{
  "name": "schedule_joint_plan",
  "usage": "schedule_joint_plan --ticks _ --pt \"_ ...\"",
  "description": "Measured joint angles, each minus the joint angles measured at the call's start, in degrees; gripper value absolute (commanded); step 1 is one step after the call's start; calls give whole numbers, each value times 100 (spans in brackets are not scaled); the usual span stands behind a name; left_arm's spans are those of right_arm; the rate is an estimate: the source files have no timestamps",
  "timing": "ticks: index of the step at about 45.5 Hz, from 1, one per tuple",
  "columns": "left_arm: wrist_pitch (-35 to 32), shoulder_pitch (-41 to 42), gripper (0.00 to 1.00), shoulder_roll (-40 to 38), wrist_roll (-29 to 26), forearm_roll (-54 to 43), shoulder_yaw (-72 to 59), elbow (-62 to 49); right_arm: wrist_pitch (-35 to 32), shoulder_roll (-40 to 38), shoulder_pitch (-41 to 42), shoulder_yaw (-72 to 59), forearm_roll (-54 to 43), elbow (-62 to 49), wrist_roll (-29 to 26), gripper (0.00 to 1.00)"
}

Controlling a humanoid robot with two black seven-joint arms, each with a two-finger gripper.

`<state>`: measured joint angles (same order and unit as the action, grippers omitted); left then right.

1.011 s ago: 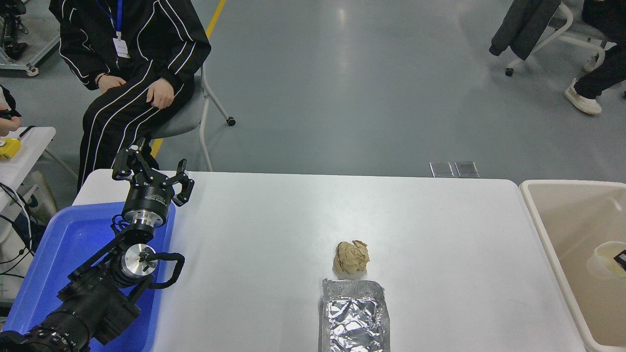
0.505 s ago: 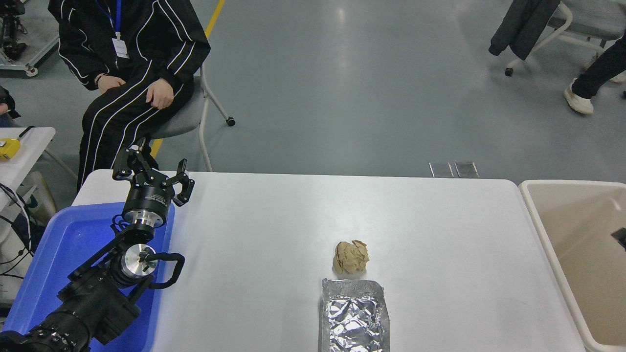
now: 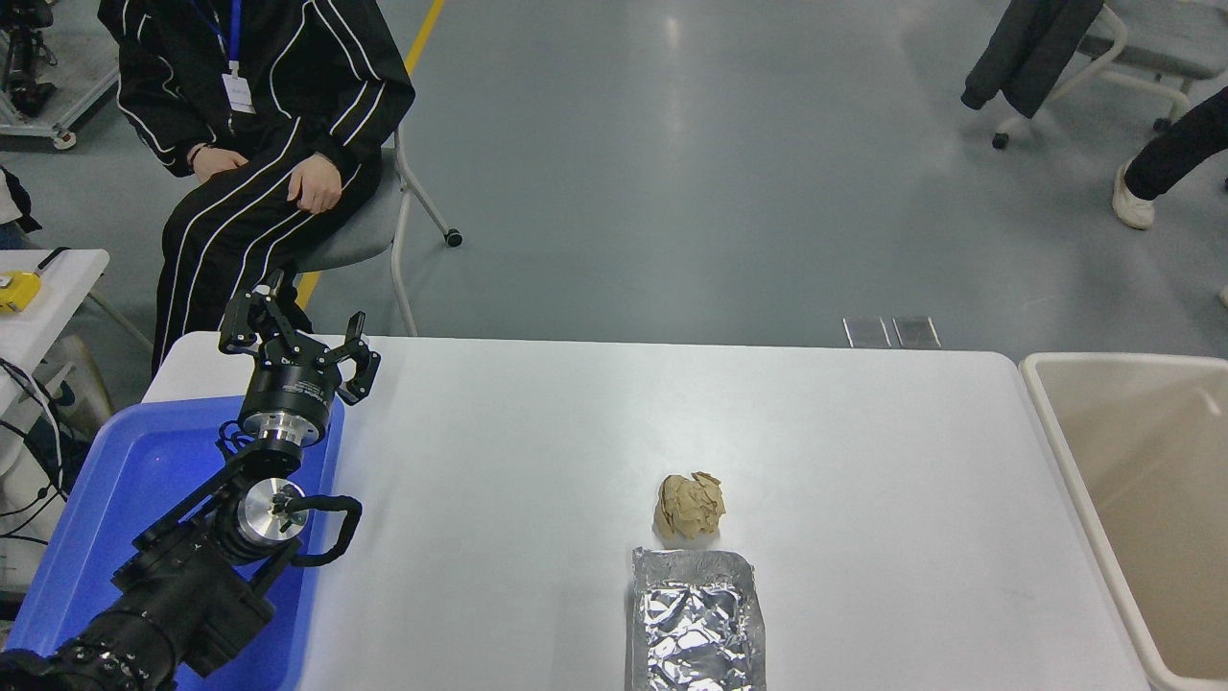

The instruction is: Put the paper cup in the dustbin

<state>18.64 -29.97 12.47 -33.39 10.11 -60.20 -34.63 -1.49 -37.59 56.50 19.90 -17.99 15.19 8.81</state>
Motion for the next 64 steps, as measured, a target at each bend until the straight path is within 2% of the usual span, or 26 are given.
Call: schedule_joint_plan --ticks 17,39,64 --pt "2 1 100 0 0 0 0 0 227 22 163 1864 6 1613 5 100" --pt "2 6 100 1 0 0 0 0 208 1065 -773 2833 -50 2503 77 100" --pt "2 2 100 1 0 0 0 0 -236 1905 -2058 3075 -88 2600 1153 100"
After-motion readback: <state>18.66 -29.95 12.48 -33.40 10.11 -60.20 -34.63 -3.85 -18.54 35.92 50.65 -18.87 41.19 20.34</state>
